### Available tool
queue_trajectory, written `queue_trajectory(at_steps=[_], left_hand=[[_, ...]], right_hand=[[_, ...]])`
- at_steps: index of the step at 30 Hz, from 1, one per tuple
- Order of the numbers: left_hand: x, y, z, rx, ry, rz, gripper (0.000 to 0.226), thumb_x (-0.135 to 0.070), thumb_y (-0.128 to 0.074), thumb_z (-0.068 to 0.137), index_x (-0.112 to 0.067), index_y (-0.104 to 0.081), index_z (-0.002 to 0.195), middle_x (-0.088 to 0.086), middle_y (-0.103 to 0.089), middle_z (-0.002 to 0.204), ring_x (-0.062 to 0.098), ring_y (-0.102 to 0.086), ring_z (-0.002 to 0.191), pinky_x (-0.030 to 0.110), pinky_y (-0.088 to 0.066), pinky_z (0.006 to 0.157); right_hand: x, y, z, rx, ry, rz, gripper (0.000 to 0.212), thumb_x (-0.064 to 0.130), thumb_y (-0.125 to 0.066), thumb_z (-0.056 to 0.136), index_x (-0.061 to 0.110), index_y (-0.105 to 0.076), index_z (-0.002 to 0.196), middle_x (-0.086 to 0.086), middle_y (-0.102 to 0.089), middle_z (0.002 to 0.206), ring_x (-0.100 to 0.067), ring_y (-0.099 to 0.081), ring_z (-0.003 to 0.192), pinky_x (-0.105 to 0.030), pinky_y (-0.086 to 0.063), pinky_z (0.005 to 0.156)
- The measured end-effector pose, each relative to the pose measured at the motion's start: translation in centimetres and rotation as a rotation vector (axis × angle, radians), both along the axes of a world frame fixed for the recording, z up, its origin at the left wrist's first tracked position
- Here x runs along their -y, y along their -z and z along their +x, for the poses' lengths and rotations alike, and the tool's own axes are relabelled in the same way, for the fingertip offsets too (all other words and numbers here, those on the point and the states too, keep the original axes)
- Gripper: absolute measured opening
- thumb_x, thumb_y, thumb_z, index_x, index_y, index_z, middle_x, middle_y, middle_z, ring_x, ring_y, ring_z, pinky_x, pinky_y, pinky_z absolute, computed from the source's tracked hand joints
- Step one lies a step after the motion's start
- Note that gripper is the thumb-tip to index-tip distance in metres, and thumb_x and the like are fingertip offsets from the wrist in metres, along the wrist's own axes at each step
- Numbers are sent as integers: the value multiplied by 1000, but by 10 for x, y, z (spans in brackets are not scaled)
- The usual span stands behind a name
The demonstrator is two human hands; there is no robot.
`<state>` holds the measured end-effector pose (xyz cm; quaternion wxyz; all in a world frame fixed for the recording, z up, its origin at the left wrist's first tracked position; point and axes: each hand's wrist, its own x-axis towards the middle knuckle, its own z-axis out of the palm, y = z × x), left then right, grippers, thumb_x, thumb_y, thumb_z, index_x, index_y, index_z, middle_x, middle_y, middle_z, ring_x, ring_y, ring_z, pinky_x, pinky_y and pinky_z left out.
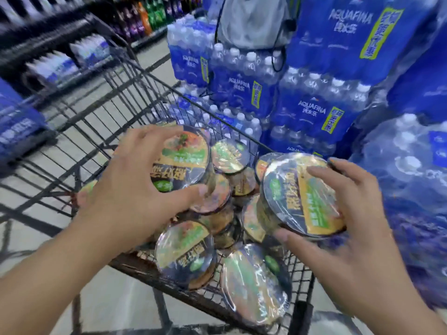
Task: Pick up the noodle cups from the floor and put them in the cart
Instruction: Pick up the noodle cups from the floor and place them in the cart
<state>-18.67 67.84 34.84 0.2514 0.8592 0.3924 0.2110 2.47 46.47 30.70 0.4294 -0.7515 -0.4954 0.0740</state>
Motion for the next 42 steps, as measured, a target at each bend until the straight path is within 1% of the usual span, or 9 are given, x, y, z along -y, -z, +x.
queue_trajectory(at_steps=[8, 13, 20, 27, 31, 35, 38, 41, 42], left_hand=[[-132, 28, -43, -23, -192, 64, 77, -61, -84, 72, -46, -51, 139, -17, -39, 131, 9, -46, 120, 31, -36, 97], [-212, 54, -26, -17, -190, 79, 70, -58, -86, 73, -39, -57, 134, -1, -47, 128, 24, -48, 129, 28, -34, 97], [-298, 74, 32, -130, -181, 37, 79, -64, -82, 72, -26, -55, 136, 13, -48, 134, 36, -53, 123, 39, -45, 98], [-320, 122, 44, -316, -109, -20, 87, -70, -61, 90, -24, -36, 160, 18, -39, 158, 39, -41, 144, 43, -36, 119], [-310, 112, 39, -386, -119, 15, 86, -65, -58, 95, -29, -24, 165, 18, -22, 169, 41, -27, 153, 46, -25, 125], [-260, 83, 30, -185, -153, 173, 65, -45, -58, 95, -29, -41, 156, 14, -42, 154, 41, -44, 138, 52, -36, 115], [-185, 73, 49, 50, 13, 191, 50, -50, -58, 97, -39, -51, 145, 2, -53, 144, 33, -55, 127, 56, -44, 108], [-73, 70, 104, 104, 252, 209, 51, -53, -57, 92, -37, -54, 141, -2, -52, 146, 28, -55, 129, 55, -44, 111], [-28, 66, 121, 118, 330, 225, 51, -54, -55, 91, -36, -54, 140, -2, -50, 148, 28, -53, 132, 53, -42, 113]], right_hand=[[-184, 8, -18, -2, -171, -13, 79, 64, -84, 70, 43, -50, 138, 14, -32, 145, -1, -40, 133, 0, -23, 103], [-277, 32, -13, 71, -153, -67, 85, 67, -78, 67, 33, -50, 139, 3, -37, 143, -22, -45, 135, -39, -40, 113], [-331, 66, -1, 110, -112, -137, 80, 62, -82, 74, 28, -52, 139, -3, -36, 149, -29, -43, 138, -43, -39, 113], [-348, 86, -10, 153, -142, -296, 76, 59, -75, 87, 33, -44, 152, -3, -9, 173, -35, -25, 153, -54, -34, 119], [-334, 71, -14, 135, -150, -352, 91, 59, -76, 87, 40, -28, 162, 0, 2, 175, -32, -13, 157, -54, -29, 122], [-263, 47, -6, 110, -89, -178, 84, 54, -74, 89, 41, -31, 160, -1, -8, 174, -29, -19, 157, -51, -28, 124], [-176, 41, 9, 121, -3, -107, 76, 55, -65, 92, 38, -36, 159, -1, -16, 171, -23, -24, 156, -45, -29, 125], [-58, 47, 39, 68, 169, -76, 69, 57, -63, 93, 39, -41, 156, 6, -22, 168, -1, -22, 154, -26, -30, 122], [-14, 48, 50, 52, 259, -72, 67, 57, -66, 93, 40, -44, 154, 9, -25, 166, 0, -24, 153, -31, -32, 122]])
